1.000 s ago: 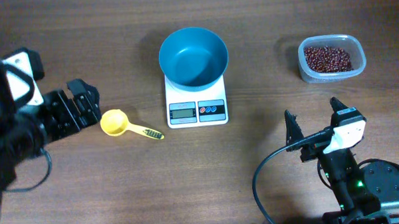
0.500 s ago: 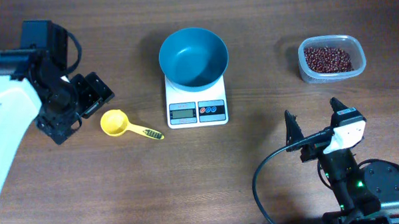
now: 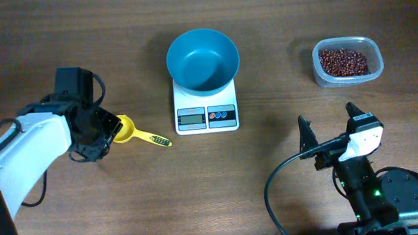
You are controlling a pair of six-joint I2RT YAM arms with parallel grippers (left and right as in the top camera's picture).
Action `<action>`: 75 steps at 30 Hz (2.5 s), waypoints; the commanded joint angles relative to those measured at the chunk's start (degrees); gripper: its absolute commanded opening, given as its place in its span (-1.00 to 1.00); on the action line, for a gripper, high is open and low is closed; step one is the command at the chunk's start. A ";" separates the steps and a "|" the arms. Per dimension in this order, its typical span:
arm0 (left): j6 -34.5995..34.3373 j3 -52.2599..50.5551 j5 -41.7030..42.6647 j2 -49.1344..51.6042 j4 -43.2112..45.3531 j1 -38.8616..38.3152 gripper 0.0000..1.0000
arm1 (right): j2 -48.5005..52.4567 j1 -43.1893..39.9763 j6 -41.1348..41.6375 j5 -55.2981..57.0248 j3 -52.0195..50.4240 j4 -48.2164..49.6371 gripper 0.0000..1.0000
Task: Scoop item into bowl and weigh 50g on scale
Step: 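Move the left gripper to the yellow scoop and grasp its cup, then lift the scoop with the left gripper and bring the right gripper to its handle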
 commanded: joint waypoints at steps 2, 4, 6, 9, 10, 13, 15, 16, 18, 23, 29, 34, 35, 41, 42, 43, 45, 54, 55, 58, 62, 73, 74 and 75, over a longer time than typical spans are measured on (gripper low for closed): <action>-2.45 -0.66 -0.85 0.31 0.83 -4.37 -0.03 | -0.33 0.37 0.63 0.11 -0.46 -0.09 0.97; -2.47 -0.66 -2.40 0.31 0.79 -5.86 -0.01 | -0.33 0.37 0.63 0.11 -0.46 -0.09 0.97; -2.47 -0.66 -4.31 0.31 0.52 -6.40 0.08 | -0.33 0.37 0.63 0.11 -0.46 -0.09 0.97; -2.54 -0.66 -5.42 0.31 0.48 -6.40 -0.03 | -0.33 0.37 0.63 0.11 -0.46 -0.09 0.97; -3.52 -0.76 -5.53 0.31 0.48 -6.40 -0.07 | -0.33 0.37 0.63 0.11 -0.46 -0.09 0.97; -5.01 -2.60 -7.19 0.31 1.09 -6.40 -0.10 | -0.33 0.37 0.63 0.11 -0.46 -0.09 0.97; -5.70 -4.31 -7.02 0.31 3.02 -6.40 -0.61 | -0.33 0.37 0.63 0.11 -0.46 -0.09 0.97; -5.95 -4.31 -6.43 0.28 3.13 -6.40 -1.00 | -0.33 0.37 0.63 0.11 -0.46 -0.09 0.97; -6.27 -4.20 -5.99 -0.07 3.06 -6.40 -1.00 | -0.33 0.37 0.63 0.11 -0.46 -0.09 0.97; -6.21 -3.69 -2.75 -12.90 -3.32 -6.36 -1.00 | -0.33 0.37 0.63 0.11 -0.46 -0.09 0.97; -16.37 -3.69 19.58 -28.76 -16.31 -6.43 -1.00 | -0.33 0.37 0.63 0.11 -0.46 -0.09 0.97; -21.09 -3.72 32.35 -28.76 -17.99 -8.02 -1.00 | -0.33 0.37 0.63 0.11 -0.46 -0.09 0.97; -21.07 -3.72 31.56 -28.76 -17.97 -10.05 -1.00 | -0.33 0.37 0.63 0.11 -0.46 -0.09 0.97; -20.22 -3.72 26.25 -28.76 -18.01 -19.85 -1.00 | -0.33 0.37 0.63 0.11 -0.46 -0.09 0.97; -20.22 -3.72 25.81 -28.76 -17.99 -20.26 -1.00 | -0.33 0.37 0.63 0.11 -0.46 -0.09 0.97; -20.22 -3.72 24.70 -28.76 -18.01 -20.31 -1.00 | -0.33 0.37 0.63 0.11 -0.46 -0.09 0.97; -20.26 -3.72 21.11 -28.76 -17.94 -20.28 -1.00 | -0.33 0.37 1.73 -1.07 -0.46 -0.07 0.97; -31.41 -3.72 14.08 -28.74 -15.54 -20.24 -1.00 | -0.33 0.37 69.90 -63.12 -0.46 0.79 0.97; -31.41 -3.72 13.38 -28.70 -15.30 -20.24 -1.00 | -0.33 0.37 69.90 -62.01 -0.46 0.79 0.98; -34.86 -3.72 11.13 -28.70 -14.95 -20.31 -1.00 | -0.33 0.37 62.49 -57.18 -0.46 0.87 0.97; -45.35 -3.72 13.22 -28.70 -11.52 -23.26 -1.00 | -0.33 0.37 61.88 -53.92 -0.46 0.79 0.99; -51.87 -3.72 15.69 -11.69 15.41 -41.13 -1.00 | -0.33 0.37 63.49 -51.54 -0.46 -0.68 0.46; -52.92 -3.72 15.65 -11.69 15.87 -41.83 -1.00 | -0.33 0.37 63.17 -50.23 -0.46 -0.96 0.43; -52.89 -3.69 15.63 -11.69 15.98 -42.12 -1.00 | -0.33 0.37 63.17 -48.70 -0.46 -0.96 0.41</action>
